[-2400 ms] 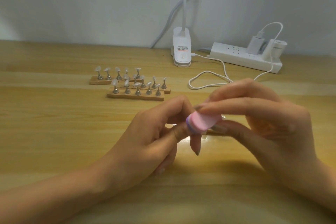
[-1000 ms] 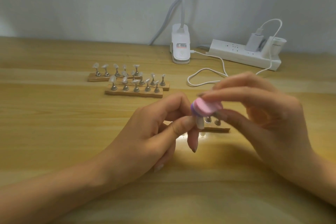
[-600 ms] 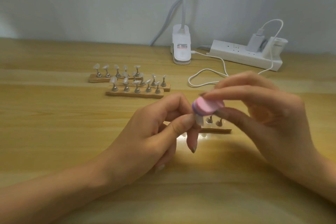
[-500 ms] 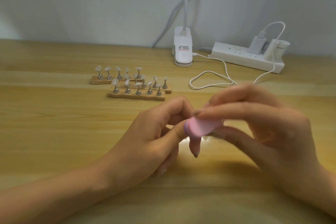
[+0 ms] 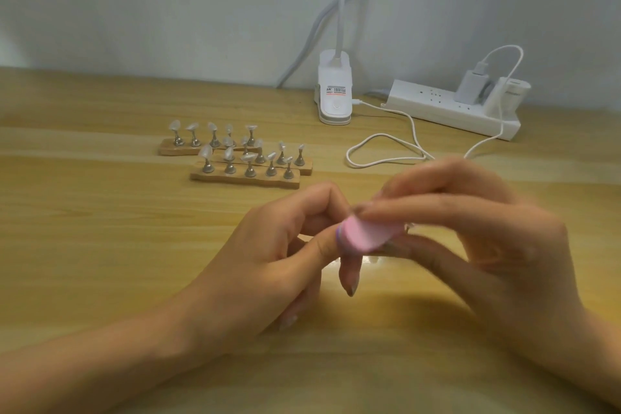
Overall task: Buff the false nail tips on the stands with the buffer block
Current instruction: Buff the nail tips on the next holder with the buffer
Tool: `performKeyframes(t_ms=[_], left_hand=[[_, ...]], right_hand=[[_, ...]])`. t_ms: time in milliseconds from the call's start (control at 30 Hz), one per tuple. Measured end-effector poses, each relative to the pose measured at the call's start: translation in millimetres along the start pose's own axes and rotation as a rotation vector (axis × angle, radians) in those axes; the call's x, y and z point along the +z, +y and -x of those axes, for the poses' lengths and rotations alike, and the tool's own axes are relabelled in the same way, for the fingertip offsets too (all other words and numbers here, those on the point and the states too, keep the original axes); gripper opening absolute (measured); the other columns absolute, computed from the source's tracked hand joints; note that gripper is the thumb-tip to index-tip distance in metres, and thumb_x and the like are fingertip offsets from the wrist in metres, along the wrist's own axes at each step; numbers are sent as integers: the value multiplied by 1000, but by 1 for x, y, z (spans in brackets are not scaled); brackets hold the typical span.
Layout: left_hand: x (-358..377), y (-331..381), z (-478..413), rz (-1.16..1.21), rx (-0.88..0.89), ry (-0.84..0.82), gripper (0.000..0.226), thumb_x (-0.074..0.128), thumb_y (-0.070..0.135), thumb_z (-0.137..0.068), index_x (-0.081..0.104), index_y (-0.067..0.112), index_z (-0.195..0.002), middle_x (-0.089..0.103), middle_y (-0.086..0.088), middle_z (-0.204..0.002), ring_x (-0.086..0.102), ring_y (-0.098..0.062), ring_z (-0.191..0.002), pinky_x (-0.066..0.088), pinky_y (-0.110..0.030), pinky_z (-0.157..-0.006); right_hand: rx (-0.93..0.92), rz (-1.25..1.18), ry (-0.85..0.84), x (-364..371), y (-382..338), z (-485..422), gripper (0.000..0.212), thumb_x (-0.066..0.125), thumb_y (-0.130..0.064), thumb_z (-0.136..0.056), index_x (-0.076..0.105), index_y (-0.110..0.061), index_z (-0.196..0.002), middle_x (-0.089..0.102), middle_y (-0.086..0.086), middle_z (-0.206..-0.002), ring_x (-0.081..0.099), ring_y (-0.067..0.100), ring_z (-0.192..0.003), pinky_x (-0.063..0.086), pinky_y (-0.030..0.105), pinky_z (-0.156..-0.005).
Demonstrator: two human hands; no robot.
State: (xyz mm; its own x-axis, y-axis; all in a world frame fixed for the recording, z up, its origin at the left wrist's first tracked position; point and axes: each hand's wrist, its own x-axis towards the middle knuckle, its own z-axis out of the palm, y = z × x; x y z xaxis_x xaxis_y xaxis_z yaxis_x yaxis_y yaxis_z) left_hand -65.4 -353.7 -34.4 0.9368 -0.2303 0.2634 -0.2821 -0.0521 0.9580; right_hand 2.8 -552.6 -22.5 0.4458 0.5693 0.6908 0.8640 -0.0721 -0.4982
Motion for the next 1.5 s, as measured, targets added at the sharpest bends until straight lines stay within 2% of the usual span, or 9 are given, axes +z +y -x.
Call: performKeyframes(t_ms=[300, 633, 767, 833, 1100, 1200, 1333, 1433, 1500], left_hand=[[-1, 0, 1, 26, -9, -2, 19, 59, 31, -97, 55, 16, -86, 66, 1, -68, 36, -6, -27, 27, -12, -36], [0, 0, 0, 19, -9, -4, 24, 57, 36, -98, 54, 15, -86, 64, 2, -66, 36, -6, -28, 28, -14, -36], [-1, -2, 0, 30, -21, 8, 16, 53, 26, -98, 53, 14, -87, 64, 2, -66, 36, -6, -28, 28, -14, -36], [-2, -2, 1, 33, -16, -4, 24, 55, 33, -97, 53, 10, -93, 64, 2, -67, 36, -6, -29, 27, -14, -37], [-2, -3, 0, 48, -15, -5, 25, 54, 38, -97, 53, 14, -90, 64, 2, -68, 37, -6, -29, 27, -12, -37], [-3, -2, -1, 44, -19, 12, 17, 54, 30, -99, 54, 18, -86, 65, 1, -69, 37, -7, -29, 27, -12, -37], [-2, -1, -2, 50, -27, 5, 27, 54, 32, -98, 53, 4, -96, 66, 1, -70, 36, -7, -29, 26, -13, -37], [-3, -1, -2, 81, -33, 15, 19, 53, 30, -95, 53, 12, -88, 65, 1, -69, 35, -7, -29, 25, -13, -36], [-2, -1, -3, 96, -32, 13, 21, 58, 31, -95, 52, 13, -86, 65, 1, -67, 35, -6, -28, 25, -12, -36]], right_hand=[[67, -23, 59, -1, 3, -3, 23, 69, -19, -88, 69, -24, -110, 66, 0, -105, 67, 23, -100, 52, 36, -83], [19, -36, 0, 1, 2, -1, 22, 69, -20, -90, 69, -24, -112, 65, -1, -104, 66, 25, -98, 52, 35, -80], [60, -26, 45, 3, 4, -4, 24, 67, -20, -89, 68, -25, -112, 66, 2, -106, 66, 23, -101, 54, 37, -83], [22, -35, 24, 4, 4, -5, 23, 67, -20, -89, 68, -25, -112, 65, 1, -104, 66, 23, -100, 52, 34, -83], [18, -49, 0, 6, 3, -4, 18, 68, -21, -90, 75, -28, -105, 64, -2, -105, 67, 26, -99, 53, 37, -79], [61, -27, 40, 3, 5, -5, 21, 66, -22, -90, 71, -27, -110, 65, -1, -106, 66, 24, -102, 53, 38, -84], [9, -1, 1, 4, 5, -6, 21, 63, -19, -91, 68, -21, -112, 64, 0, -107, 65, 23, -102, 52, 33, -85], [29, -14, 16, 4, 1, -6, 22, 65, -19, -91, 68, -22, -112, 65, 0, -106, 66, 23, -101, 53, 35, -83], [-15, -37, -21, 5, -2, -5, 21, 66, -18, -91, 69, -20, -111, 64, 0, -104, 67, 19, -98, 52, 26, -79]])
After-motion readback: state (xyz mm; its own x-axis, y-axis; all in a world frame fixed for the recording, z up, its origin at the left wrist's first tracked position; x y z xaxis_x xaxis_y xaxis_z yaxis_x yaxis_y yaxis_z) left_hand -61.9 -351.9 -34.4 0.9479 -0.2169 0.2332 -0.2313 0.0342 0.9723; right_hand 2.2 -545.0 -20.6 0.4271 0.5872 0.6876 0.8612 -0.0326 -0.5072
